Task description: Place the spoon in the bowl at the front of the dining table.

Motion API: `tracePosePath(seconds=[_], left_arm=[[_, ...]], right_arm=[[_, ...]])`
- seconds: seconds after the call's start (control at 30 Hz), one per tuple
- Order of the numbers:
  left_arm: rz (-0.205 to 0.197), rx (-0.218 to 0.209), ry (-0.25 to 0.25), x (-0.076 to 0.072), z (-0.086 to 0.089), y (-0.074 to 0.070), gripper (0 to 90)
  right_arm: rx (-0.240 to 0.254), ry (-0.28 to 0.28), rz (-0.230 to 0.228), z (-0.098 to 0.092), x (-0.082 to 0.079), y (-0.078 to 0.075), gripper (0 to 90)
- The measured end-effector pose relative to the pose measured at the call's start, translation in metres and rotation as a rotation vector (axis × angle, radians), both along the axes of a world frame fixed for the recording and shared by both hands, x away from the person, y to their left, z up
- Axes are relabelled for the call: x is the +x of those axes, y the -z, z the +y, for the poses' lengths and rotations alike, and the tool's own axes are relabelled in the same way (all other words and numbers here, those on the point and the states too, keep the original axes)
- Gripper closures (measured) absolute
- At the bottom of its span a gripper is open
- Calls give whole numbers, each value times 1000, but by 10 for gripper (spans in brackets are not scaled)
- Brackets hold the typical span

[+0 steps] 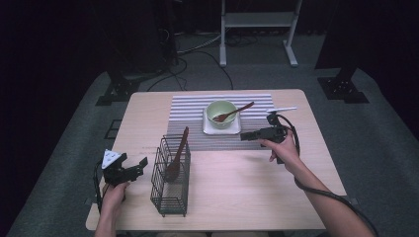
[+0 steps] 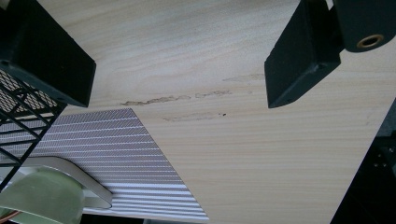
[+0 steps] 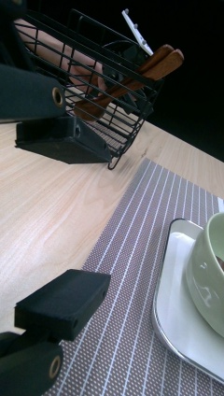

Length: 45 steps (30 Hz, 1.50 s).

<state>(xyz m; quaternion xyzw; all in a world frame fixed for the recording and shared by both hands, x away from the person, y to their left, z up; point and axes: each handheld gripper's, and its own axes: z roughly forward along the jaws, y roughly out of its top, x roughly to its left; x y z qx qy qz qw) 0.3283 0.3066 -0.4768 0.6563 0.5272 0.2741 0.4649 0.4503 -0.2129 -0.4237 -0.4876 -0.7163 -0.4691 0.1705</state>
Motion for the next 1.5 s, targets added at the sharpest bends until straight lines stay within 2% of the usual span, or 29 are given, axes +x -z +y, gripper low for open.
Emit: tracePosePath(seconds=[0.43,0.8,1.23,1.5], left_arm=[[1,0,1,0,0,0,81],[1,0,0,0,0,0,81],[-1,2,1,0,0,0,81],[-1,2,1,0,0,0,81]], right_arm=[[4,-32,-1,2,-13,2,340],[16,-52,3,0,-27,10,337],[25,-55,6,-4,-39,17,336],[36,-59,-8,-8,-49,18,336]])
